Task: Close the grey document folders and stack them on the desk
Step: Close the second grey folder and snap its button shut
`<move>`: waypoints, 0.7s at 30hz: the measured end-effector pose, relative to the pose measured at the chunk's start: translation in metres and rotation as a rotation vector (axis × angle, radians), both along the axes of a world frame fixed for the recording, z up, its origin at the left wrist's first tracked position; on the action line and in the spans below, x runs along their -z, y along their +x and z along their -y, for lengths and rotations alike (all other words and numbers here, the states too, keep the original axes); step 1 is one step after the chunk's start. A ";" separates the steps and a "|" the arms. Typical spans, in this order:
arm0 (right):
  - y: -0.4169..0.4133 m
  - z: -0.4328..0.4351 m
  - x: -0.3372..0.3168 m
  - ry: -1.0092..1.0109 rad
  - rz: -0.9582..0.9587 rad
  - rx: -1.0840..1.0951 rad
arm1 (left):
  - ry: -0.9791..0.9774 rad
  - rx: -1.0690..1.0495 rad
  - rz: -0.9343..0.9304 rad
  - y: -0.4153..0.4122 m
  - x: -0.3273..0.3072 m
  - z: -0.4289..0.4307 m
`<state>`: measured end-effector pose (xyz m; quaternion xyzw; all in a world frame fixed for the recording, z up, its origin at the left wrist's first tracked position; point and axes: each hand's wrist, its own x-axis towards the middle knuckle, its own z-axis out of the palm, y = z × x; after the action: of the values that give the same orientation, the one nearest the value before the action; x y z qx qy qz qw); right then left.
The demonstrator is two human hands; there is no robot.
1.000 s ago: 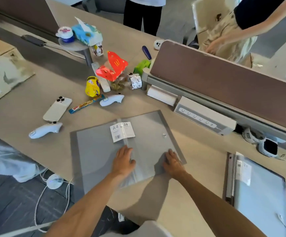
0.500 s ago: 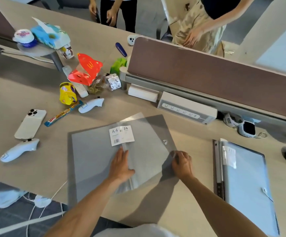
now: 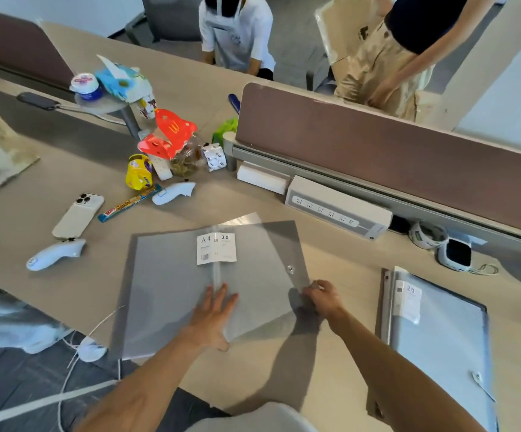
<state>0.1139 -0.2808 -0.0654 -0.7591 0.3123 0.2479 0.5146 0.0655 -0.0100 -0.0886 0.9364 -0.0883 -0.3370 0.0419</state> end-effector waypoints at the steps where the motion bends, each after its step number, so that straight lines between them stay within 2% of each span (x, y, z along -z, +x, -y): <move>1: 0.001 0.004 0.004 0.000 -0.012 -0.027 | 0.009 0.009 0.003 -0.001 -0.001 0.001; 5: -0.001 0.018 0.001 -0.020 0.012 -0.119 | 0.006 0.021 0.063 -0.010 -0.021 0.010; 10: -0.009 0.028 -0.001 -0.015 0.027 -0.161 | -0.230 -0.072 0.326 -0.029 -0.037 0.008; 14: -0.011 0.035 -0.014 0.181 0.006 -0.014 | -0.255 -0.101 0.412 -0.037 -0.055 0.005; 18: -0.010 0.024 -0.034 0.405 0.031 -0.050 | -0.206 -0.124 0.631 -0.040 -0.074 0.011; 19: -0.011 0.019 -0.039 0.471 0.039 -0.045 | -0.189 -0.134 0.623 -0.037 -0.081 0.015; 21: -0.008 0.013 -0.045 0.556 0.063 -0.031 | -0.152 -0.203 0.468 -0.029 -0.093 0.021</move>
<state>0.1056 -0.2943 -0.0208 -0.6007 0.2044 0.3084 0.7087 0.0367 -0.0310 0.0044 0.9871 -0.0262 -0.0976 0.1244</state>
